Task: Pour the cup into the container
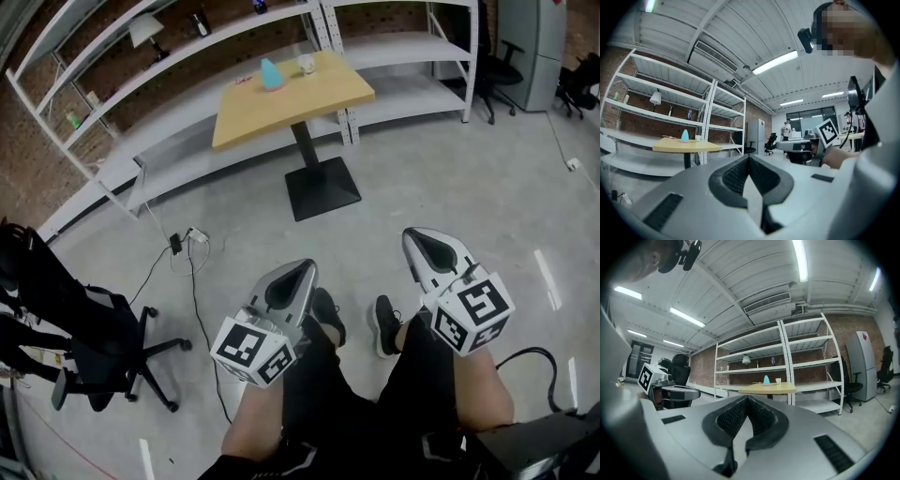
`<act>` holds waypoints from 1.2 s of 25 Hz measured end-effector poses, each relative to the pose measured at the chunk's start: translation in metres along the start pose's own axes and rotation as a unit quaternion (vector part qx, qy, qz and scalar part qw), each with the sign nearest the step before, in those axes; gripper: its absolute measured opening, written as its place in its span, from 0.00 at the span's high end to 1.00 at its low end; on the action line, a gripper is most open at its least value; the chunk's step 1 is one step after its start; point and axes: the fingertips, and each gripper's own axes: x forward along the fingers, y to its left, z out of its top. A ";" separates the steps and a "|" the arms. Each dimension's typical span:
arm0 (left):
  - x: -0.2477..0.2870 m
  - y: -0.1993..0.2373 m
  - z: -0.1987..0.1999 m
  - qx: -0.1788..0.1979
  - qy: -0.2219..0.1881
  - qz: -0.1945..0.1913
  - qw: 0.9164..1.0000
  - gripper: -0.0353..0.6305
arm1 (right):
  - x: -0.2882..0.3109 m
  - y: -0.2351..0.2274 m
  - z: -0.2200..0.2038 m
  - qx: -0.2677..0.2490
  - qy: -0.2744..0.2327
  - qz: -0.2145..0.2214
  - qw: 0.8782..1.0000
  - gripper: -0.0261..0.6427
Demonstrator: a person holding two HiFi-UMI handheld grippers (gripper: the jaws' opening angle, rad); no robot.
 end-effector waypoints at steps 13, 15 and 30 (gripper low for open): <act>0.062 0.130 0.024 0.009 -0.018 -0.020 1.000 0.94 | 0.135 -0.020 0.025 -0.023 0.001 -0.013 1.000 0.96; 0.078 0.147 0.024 0.011 -0.014 -0.023 1.000 0.94 | 0.156 -0.032 0.025 -0.020 0.001 -0.018 1.000 0.96; 0.188 0.274 0.033 0.015 -0.012 -0.017 1.000 0.94 | 0.301 -0.114 0.025 -0.012 -0.005 -0.022 1.000 0.96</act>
